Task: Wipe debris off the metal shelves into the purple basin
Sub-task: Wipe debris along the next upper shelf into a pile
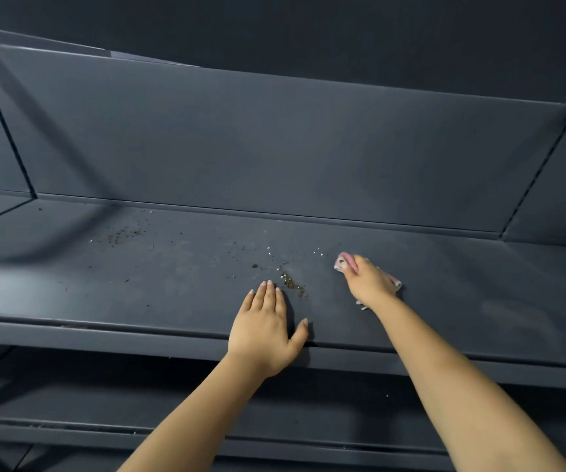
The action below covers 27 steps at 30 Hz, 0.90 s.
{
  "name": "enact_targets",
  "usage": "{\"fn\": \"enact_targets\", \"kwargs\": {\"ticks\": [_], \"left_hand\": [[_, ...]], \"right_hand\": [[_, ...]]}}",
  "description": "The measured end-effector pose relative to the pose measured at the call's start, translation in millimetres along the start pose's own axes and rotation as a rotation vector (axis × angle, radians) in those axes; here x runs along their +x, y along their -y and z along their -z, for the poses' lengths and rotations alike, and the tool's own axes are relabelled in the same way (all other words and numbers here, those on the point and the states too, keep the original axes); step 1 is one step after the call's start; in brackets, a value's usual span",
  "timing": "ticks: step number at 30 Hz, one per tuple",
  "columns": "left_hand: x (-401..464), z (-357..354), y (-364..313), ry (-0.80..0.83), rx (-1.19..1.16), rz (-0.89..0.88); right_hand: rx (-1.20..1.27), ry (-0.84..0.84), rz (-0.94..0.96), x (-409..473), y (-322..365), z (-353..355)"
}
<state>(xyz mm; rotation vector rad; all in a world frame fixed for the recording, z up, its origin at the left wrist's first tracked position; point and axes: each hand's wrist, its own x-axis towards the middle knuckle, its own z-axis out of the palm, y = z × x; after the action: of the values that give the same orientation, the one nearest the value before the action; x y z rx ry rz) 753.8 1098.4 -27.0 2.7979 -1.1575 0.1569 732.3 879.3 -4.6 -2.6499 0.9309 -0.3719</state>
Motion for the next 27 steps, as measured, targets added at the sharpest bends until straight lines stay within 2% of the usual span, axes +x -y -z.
{"fn": "enact_targets", "kwargs": {"ticks": [6, 9, 12, 14, 18, 21, 24, 27], "left_hand": [[-1, -1, 0, 0.017, -0.006, 0.014], [-2, 2, 2, 0.027, -0.024, 0.000], [-4, 11, 15, 0.031, -0.039, -0.040], [-2, 16, 32, 0.001, -0.006, -0.057], [6, 20, 66, 0.052, 0.000, -0.020], [6, 18, 71, 0.094, -0.056, 0.005], [8, 14, 70, 0.084, -0.049, 0.004], [10, 13, 71, 0.094, -0.039, 0.006]], "right_hand": [[0.124, 0.127, 0.213, -23, 72, -22], [0.212, 0.186, 0.279, -28, 84, -28], [0.396, 0.206, 0.269, -23, 77, -24], [0.462, 0.125, 0.227, -14, 64, -18], [0.207, -0.069, -0.007, 8, 16, 3], [0.049, -0.094, -0.191, 24, -21, 6], [-0.048, -0.101, -0.171, 35, -31, 0], [-0.049, -0.063, -0.100, 43, -12, -4]]}}
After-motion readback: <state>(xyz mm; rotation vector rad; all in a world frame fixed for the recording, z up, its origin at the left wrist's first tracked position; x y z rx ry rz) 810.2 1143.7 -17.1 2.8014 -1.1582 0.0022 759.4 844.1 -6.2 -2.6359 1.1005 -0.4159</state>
